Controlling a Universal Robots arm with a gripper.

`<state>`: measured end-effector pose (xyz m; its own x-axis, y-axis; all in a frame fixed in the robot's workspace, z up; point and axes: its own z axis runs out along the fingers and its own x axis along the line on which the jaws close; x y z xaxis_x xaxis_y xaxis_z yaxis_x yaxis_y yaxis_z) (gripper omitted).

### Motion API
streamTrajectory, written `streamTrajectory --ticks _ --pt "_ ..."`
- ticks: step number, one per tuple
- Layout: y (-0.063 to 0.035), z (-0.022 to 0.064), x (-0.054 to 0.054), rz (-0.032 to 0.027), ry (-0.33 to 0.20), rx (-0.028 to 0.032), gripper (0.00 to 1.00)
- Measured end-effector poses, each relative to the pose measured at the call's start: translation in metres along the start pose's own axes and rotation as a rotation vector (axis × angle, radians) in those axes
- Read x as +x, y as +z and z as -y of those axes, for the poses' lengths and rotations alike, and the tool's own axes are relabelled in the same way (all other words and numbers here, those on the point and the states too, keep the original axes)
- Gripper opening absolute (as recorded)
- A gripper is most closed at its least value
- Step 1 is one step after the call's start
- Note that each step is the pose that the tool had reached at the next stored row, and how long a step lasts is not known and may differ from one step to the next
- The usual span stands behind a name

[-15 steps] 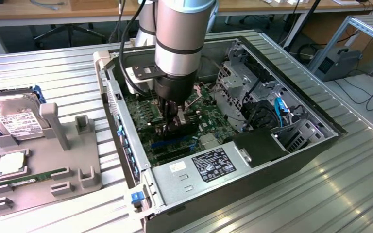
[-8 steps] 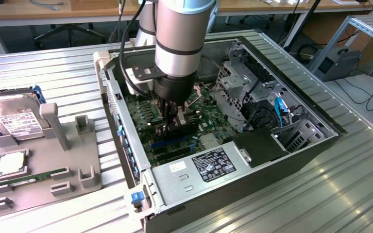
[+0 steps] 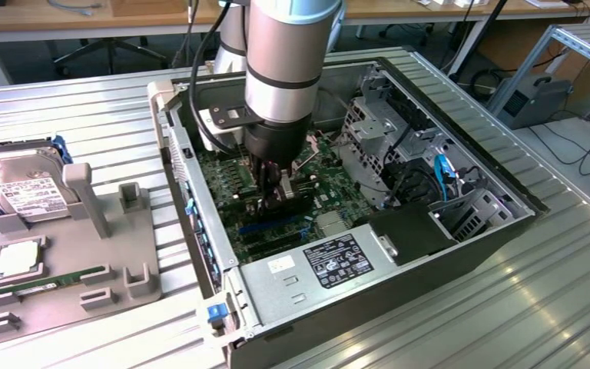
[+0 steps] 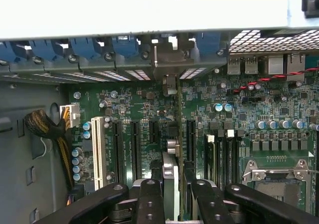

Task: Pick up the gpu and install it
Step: 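Insert the gpu into the slot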

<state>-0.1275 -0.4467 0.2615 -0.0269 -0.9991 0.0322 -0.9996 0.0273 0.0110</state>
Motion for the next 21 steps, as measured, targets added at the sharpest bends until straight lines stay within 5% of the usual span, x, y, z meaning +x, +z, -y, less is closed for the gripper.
streamTrajectory --ticks 21 --pt "0.0025 0.0001 -0.0001 -0.0006 0.0 0.0001 0.27"
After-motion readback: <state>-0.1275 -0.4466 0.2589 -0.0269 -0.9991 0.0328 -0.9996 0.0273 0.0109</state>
